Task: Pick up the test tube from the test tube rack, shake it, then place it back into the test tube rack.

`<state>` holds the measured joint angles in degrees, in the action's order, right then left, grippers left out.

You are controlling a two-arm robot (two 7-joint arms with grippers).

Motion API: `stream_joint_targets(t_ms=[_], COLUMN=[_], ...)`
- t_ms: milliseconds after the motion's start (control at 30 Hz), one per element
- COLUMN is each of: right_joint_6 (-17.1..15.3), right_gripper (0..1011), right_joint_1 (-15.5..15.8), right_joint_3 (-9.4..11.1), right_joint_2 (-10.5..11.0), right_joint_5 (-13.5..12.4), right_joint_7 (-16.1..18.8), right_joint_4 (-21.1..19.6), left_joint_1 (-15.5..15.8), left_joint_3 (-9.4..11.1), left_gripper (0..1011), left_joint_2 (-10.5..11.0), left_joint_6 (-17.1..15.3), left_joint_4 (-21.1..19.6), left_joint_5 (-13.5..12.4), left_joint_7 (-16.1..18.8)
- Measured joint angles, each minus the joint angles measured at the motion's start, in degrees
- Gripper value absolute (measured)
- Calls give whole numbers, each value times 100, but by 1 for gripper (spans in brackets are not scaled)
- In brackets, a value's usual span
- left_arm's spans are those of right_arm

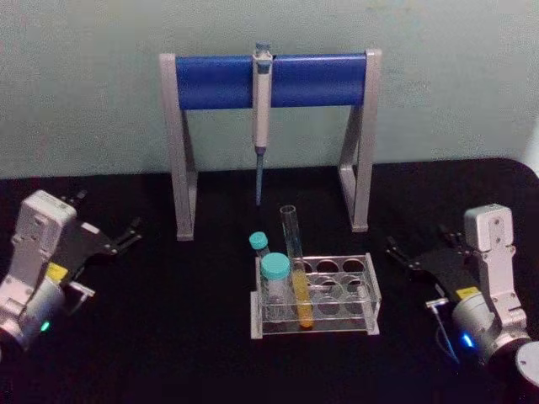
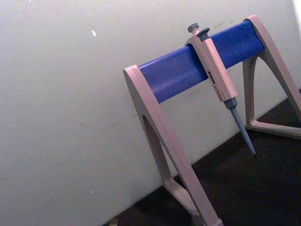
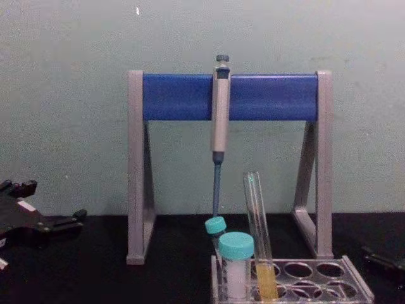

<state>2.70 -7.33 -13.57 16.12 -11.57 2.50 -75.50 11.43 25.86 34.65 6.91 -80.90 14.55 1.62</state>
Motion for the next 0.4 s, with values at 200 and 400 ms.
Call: stream_joint_targets(t_ms=[200,400], right_joint_6=[0,0], right_gripper=[1000,1000], right_joint_1=[0,0], right_joint_3=[0,0], right_joint_2=[0,0], right_joint_5=[0,0], right_joint_7=[0,0], right_joint_4=[0,0], left_joint_1=[0,0], left_joint_3=[0,0], left_gripper=[1001,1001], left_joint_2=[0,0], left_joint_6=[0,0], left_joint_4=[0,0], left_joint_5=[0,0], left_joint_7=[0,0])
